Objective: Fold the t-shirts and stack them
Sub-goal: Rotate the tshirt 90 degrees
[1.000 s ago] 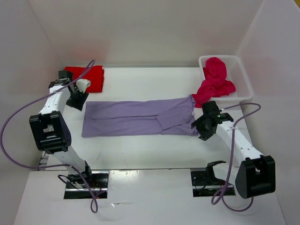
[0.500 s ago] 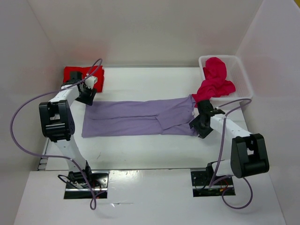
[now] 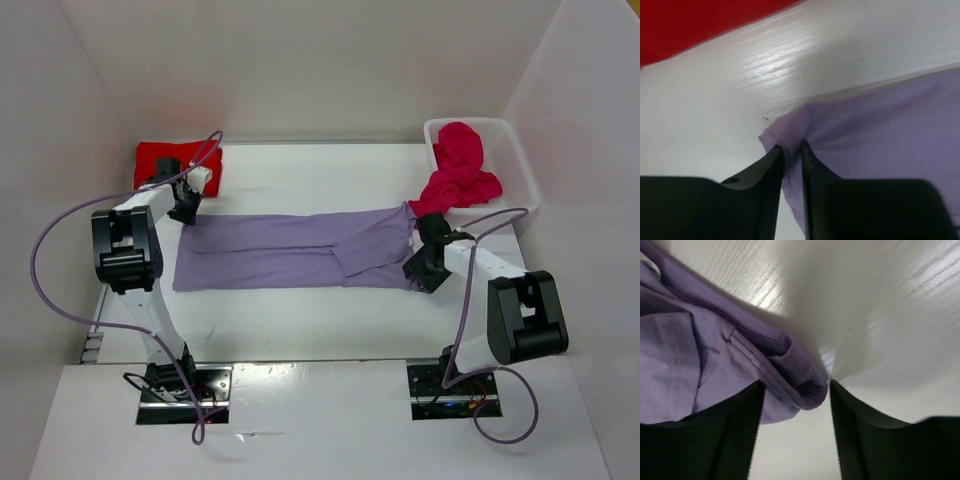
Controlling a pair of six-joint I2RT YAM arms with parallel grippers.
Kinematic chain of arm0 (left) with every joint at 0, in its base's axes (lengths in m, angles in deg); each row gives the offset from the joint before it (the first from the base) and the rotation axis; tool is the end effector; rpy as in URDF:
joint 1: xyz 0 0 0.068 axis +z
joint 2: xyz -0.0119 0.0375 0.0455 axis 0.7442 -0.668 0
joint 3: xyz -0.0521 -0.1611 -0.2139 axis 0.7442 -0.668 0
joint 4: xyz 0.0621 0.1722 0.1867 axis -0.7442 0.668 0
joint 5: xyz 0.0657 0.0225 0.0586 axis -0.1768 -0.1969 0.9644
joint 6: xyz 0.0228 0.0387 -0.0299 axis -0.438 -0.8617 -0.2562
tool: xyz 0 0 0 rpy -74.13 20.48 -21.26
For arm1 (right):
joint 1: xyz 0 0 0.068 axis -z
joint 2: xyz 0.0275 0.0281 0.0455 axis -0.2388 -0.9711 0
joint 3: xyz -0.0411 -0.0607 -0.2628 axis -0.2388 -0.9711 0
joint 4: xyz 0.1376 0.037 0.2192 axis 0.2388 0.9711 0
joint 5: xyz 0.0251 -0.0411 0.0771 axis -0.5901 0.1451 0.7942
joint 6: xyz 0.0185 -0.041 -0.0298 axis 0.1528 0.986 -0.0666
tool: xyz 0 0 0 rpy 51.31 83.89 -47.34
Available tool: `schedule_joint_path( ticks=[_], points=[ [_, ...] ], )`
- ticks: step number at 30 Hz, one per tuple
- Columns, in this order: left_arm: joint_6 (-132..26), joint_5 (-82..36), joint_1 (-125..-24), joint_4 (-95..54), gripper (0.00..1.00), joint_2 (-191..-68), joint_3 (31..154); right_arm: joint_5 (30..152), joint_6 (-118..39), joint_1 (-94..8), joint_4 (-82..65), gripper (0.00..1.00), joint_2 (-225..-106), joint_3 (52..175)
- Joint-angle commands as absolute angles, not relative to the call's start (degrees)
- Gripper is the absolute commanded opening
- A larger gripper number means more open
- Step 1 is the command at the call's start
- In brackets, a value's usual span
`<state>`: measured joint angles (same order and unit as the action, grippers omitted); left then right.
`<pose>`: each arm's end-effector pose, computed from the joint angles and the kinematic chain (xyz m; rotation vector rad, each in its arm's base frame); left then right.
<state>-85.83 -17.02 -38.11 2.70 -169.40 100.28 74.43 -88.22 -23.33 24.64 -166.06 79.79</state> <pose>0.4219 0.0726 0.1689 0.2625 2.5486 0.1507 0.2368 0.0339 0.1597 1.1345 2.5737 0.0279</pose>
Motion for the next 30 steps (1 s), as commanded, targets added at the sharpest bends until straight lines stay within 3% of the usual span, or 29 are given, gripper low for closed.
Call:
schedule_joint_path(
  ticks=[1,3,4,6,7,10,14,22,30],
  points=[
    [-86.8,-20.5,-37.7,3.8,0.23,-171.3,99.4,73.8,-87.1,-23.7,22.5,0.57,-167.2,79.5],
    [-86.8,-21.0,-37.7,5.1,0.06,-171.3,98.8,74.5,-85.8,-23.7,21.7,0.49,-167.7,79.5],
    [-87.5,-21.0,-37.7,5.1,0.00,-169.7,98.0,75.3,-85.8,-23.7,21.2,0.40,-168.3,80.0],
    [-89.1,-21.0,-37.7,6.7,0.00,-168.1,94.9,75.8,-84.6,-24.3,21.2,0.26,-169.2,80.6],
    [-89.8,-20.4,-37.0,7.3,0.00,-166.6,93.8,75.8,-84.6,-24.3,21.2,0.12,-170.0,82.0],
    [-92.1,-19.1,-34.7,10.4,0.00,-163.3,89.5,75.8,-82.2,-25.8,20.6,0.00,-172.0,85.2],
    [-96.1,-15.7,-29.6,14.3,0.00,-159.9,85.1,75.3,-78.1,-27.9,20.6,0.00,-178.9,92.2],
    [-101.9,-14.8,-28.8,21.4,0.00,-154.1,81.0,72.9,-67.9,-29.8,22.6,0.00,-203.5,121.0],
    [-101.9,-18.1,-34.5,25.8,0.05,-153.5,81.0,61.7,-54.2,-32.2,33.9,0.00,-230.9,173.3]
  ],
)
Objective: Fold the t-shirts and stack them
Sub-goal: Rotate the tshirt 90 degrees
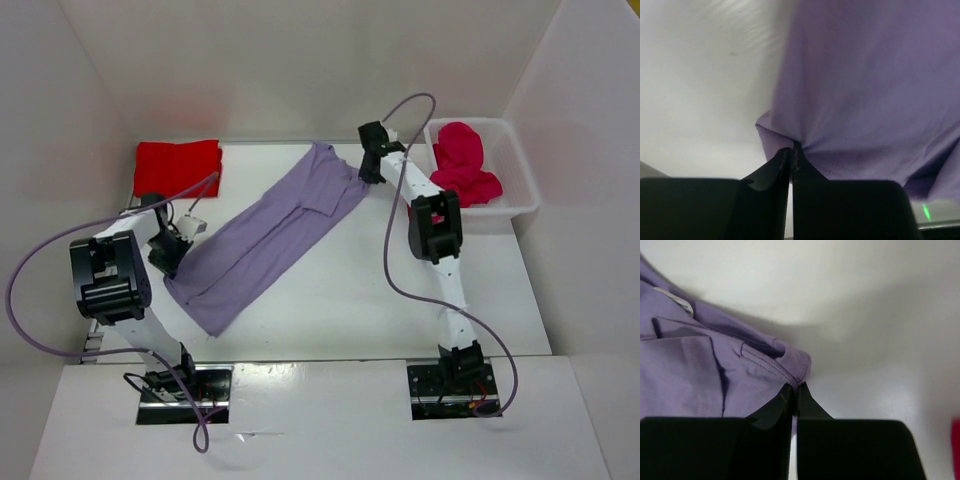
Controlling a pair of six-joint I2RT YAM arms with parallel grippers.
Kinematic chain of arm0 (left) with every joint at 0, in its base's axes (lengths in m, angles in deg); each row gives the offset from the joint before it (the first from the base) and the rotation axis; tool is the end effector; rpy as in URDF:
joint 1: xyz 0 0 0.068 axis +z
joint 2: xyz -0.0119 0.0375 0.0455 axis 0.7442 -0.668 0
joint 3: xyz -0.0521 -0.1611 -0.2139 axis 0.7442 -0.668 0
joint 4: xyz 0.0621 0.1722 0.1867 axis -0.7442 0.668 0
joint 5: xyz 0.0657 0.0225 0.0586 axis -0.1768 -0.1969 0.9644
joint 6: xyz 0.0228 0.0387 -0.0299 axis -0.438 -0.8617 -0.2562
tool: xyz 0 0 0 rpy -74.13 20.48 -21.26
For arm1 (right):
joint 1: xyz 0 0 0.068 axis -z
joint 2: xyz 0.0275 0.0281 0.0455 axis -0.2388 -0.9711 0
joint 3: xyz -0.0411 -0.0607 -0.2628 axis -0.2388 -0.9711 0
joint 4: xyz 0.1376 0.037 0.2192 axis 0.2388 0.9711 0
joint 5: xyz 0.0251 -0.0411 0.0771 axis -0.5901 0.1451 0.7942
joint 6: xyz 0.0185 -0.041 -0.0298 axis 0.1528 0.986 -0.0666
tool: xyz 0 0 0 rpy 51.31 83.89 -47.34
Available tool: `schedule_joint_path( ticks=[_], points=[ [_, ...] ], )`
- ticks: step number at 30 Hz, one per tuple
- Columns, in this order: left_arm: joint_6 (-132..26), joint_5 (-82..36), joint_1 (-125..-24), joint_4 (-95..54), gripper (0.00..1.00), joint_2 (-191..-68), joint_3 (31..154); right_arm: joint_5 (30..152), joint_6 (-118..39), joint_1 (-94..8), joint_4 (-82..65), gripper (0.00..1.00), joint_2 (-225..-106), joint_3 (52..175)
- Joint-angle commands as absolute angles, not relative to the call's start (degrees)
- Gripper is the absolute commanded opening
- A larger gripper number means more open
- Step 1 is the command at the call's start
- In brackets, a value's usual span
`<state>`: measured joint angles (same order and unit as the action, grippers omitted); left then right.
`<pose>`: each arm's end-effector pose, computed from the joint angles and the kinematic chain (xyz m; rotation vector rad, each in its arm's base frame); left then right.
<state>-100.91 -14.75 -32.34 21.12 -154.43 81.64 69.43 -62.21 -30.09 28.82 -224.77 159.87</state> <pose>0.3056 0.0860 0.1589 0.5219 2.9109 0.1226 0.5157 0.1414 0.1718 0.3882 2.4785 0.0077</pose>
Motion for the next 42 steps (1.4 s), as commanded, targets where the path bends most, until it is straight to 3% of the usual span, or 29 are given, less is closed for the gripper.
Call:
schedule_joint_path(
  ticks=[1,2,5,6,8,9,10,14,17,22,25,28,32,35,42],
  points=[
    [-101.9,-18.7,-36.5,26.4,0.08,-153.5,81.0,59.0,-50.3,-32.7,35.6,0.00,-234.6,179.8],
    [-101.3,-18.7,-37.6,27.1,0.10,-153.5,81.0,58.1,-48.8,-33.3,37.7,0.01,-241.3,192.8],
    [-99.4,-20.1,-41.8,29.5,0.13,-152.8,81.0,60.2,-46.5,-33.3,35.4,0.18,-244.5,200.0],
    [-99.4,-20.8,-42.5,30.4,0.13,-152.8,81.0,60.2,-45.3,-33.3,33.2,0.47,-245.3,200.6],
    [-98.6,-22.4,-43.6,31.8,0.14,-152.3,81.0,61.6,-42.3,-33.3,32.5,0.76,-245.3,201.4],
    [-98.6,-22.4,-44.5,31.8,0.16,-152.3,80.4,62.3,-41.7,-33.3,31.9,0.97,-244.0,201.4],
    [-97.9,-22.4,-45.3,31.8,0.17,-152.3,79.2,63.1,-41.7,-33.3,32.9,1.00,-242.9,202.2],
    [-96.2,-21.8,-45.3,31.8,0.17,-149.1,76.0,61.1,-42.9,-33.8,38.0,1.00,-231.6,200.2],
    [-94.9,-19.0,-43.4,31.0,0.17,-145.6,75.3,55.2,-41.8,-37.9,38.3,1.00,-215.9,190.2],
    [-94.4,-16.4,-40.2,31.6,0.17,-143.0,75.3,38.2,-35.8,-48.3,24.4,1.00,-184.2,154.2],
    [-94.9,-17.5,-39.0,32.4,0.27,-140.5,75.3,40.6,-43.1,-56.2,26.6,1.00,-172.7,137.2],
    [-96.1,-19.0,-38.9,32.9,0.38,-138.8,75.3,52.3,-61.6,-63.4,29.7,1.00,-168.3,124.5],
    [-96.9,-20.3,-38.9,32.9,0.42,-138.2,75.3,55.1,-81.2,-77.0,23.0,1.00,-167.7,112.4],
    [-97.4,-21.0,-38.9,32.3,0.48,-136.8,74.6,55.7,-91.3,-83.4,20.2,0.91,-171.8,108.7],
    [-97.4,-23.1,-38.9,29.6,0.50,-135.4,73.9,58.9,-104.9,-93.0,15.3,0.70,-182.9,109.2]
  ],
)
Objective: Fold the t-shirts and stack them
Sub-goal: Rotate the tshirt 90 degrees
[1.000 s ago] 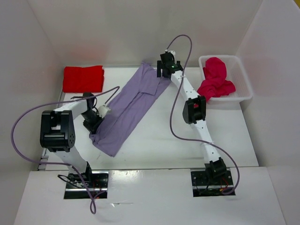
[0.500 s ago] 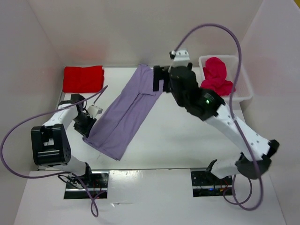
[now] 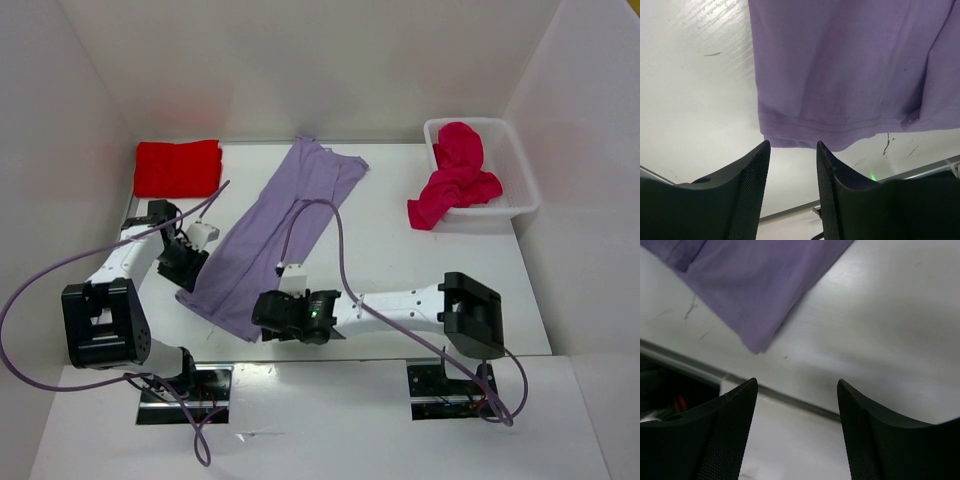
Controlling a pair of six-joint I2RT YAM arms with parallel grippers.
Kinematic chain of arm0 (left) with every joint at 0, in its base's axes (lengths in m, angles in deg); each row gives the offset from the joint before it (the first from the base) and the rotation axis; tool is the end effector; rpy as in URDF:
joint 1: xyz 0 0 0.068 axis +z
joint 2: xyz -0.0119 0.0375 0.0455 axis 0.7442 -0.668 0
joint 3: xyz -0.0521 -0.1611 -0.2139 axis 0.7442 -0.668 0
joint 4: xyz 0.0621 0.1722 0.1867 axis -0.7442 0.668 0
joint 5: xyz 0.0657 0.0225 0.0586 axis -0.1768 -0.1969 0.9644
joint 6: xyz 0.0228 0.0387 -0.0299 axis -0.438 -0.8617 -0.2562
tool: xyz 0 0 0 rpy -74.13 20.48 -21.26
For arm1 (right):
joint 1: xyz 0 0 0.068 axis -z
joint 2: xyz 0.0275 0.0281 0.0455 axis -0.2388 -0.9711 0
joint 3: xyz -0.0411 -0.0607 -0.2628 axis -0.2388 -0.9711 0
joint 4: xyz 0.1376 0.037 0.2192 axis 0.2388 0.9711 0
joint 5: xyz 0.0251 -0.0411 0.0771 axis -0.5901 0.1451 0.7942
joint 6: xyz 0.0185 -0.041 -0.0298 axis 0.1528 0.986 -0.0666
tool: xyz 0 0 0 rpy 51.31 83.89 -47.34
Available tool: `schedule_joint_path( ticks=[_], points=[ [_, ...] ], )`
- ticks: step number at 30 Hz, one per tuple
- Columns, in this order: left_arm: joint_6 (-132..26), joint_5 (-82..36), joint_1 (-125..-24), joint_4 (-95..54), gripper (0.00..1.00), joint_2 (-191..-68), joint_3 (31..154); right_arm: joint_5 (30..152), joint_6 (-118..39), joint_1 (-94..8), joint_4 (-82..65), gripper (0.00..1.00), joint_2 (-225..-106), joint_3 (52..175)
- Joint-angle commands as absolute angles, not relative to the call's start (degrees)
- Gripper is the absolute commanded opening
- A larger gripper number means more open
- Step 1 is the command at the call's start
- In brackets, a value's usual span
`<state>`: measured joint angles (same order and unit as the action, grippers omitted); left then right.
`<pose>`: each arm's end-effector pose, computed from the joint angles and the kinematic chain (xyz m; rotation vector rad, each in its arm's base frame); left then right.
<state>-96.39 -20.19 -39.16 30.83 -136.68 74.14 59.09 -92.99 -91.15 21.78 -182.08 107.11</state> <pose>0.2498 0.0356 0.2037 0.5854 2.8515 -0.0312 0.0919 0.3414 0.2200 -0.2195 2.5153 0.4472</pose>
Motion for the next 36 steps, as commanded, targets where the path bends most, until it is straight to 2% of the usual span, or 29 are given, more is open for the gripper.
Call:
schedule_joint_path(
  ticks=[1,5,12,22,25,26,27,29,30,32,36],
  points=[
    [-97.4,-23.1,-38.9,29.1,0.50,-136.0,73.4,58.9,-106.5,-93.7,14.3,0.70,-183.7,109.2],
    [-96.9,-23.6,-39.5,28.6,0.50,-137.3,73.4,61.7,-110.0,-94.9,10.6,0.68,-187.9,109.4],
    [-96.9,-24.1,-39.5,28.0,0.50,-136.7,72.8,64.3,-110.1,-93.0,13.9,0.68,-199.3,117.6],
    [-97.9,-25.7,-39.5,28.6,0.51,-133.9,72.3,66.9,-114.0,-89.2,11.8,0.63,-202.4,115.9],
    [-98.4,-25.7,-39.5,28.6,0.51,-133.9,72.3,68.1,-114.0,-89.2,11.8,0.49,-203.7,117.4],
    [-98.4,-25.7,-39.5,28.6,0.51,-133.9,72.3,68.1,-113.5,-89.2,11.8,0.42,-204.7,118.0],
    [-98.4,-25.7,-39.5,28.6,0.51,-133.9,72.3,68.9,-113.5,-89.2,11.8,0.30,-204.7,118.5],
    [-98.4,-25.7,-39.5,29.2,0.51,-133.9,72.8,70.1,-113.0,-88.7,12.5,0.19,-205.5,119.2],
    [-98.4,-25.7,-39.5,29.2,0.51,-133.3,73.3,70.1,-113.0,-88.7,12.6,0.10,-205.5,118.5],
    [-98.4,-25.7,-39.5,29.7,0.51,-132.2,73.3,70.1,-114.4,-88.2,12.6,0.01,-202.8,114.7],
    [-99.7,-25.2,-39.5,30.7,0.56,-127.4,75.9,69.5,-117.3,-86.7,11.2,0.00,-192.8,102.5]
  ],
)
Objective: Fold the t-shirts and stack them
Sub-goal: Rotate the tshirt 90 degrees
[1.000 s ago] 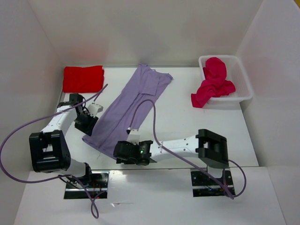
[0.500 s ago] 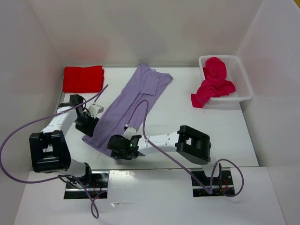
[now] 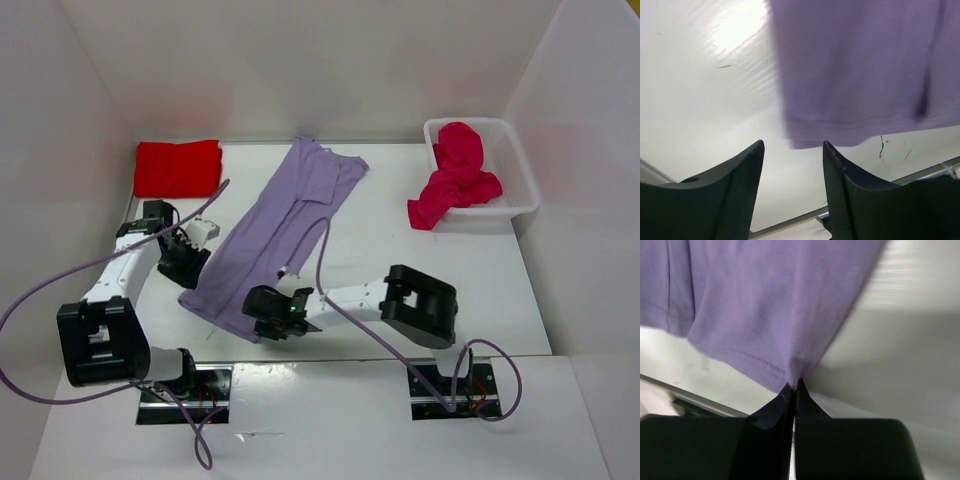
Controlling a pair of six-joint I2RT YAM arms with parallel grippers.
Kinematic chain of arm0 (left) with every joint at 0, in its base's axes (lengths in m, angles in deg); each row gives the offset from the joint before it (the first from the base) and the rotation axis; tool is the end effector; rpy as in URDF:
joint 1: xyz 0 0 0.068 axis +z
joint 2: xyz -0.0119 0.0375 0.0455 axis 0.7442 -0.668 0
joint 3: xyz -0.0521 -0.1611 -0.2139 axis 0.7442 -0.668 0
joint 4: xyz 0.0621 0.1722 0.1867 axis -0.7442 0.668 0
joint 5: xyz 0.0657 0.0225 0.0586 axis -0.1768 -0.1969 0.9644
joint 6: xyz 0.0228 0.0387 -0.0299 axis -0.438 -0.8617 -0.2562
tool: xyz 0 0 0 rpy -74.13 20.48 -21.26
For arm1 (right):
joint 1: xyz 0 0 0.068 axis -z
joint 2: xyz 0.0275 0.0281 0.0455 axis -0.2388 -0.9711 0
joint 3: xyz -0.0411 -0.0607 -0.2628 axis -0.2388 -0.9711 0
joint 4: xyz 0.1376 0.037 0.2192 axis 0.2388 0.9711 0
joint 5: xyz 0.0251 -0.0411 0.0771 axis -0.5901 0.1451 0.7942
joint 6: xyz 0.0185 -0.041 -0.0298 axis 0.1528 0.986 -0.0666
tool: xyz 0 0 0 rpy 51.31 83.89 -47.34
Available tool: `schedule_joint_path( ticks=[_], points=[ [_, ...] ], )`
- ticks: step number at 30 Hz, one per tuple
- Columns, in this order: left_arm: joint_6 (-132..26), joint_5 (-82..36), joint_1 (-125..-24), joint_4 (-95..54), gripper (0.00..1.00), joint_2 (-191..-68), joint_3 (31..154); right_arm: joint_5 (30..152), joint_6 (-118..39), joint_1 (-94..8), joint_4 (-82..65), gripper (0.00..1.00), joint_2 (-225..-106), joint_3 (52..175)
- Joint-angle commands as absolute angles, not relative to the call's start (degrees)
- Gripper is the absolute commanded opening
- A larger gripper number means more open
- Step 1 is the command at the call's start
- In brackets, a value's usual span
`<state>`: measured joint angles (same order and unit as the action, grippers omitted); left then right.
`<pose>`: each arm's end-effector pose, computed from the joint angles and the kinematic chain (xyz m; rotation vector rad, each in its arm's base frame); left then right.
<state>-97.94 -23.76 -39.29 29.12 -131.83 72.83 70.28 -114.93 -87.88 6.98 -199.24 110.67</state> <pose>0.2415 0.0315 0.2179 0.6233 2.7330 -0.0613 0.1206 0.3921 0.1417 0.2901 2.7061 0.6952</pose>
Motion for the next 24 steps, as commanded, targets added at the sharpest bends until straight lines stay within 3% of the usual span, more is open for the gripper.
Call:
schedule_joint_path(
  ticks=[1,5,15,18,21,24],
  points=[
    [-100.4,-24.6,-39.5,30.8,0.58,-126.6,76.4,69.5,-117.3,-86.1,11.2,0.00,-190.5,100.1],
    [-101.9,-24.0,-41.4,32.1,0.68,-123.8,79.2,68.3,-117.9,-85.4,15.2,0.00,-180.0,88.7],
    [-100.1,-22.8,-57.4,34.3,0.70,-122.6,83.3,71.5,-120.0,-85.4,27.8,0.00,-161.7,72.7],
    [-98.0,-22.2,-64.6,33.7,0.71,-121.9,83.9,72.9,-118.7,-85.4,28.8,0.13,-154.1,68.8],
    [-96.8,-19.4,-71.8,32.3,0.71,-120.1,83.1,72.9,-119.2,-85.4,33.1,0.43,-147.5,69.4],
    [-98.4,-16.1,-78.1,30.7,0.71,-116.6,79.9,72.2,-117.4,-85.4,36.5,0.55,-145.4,73.2]
  ],
)
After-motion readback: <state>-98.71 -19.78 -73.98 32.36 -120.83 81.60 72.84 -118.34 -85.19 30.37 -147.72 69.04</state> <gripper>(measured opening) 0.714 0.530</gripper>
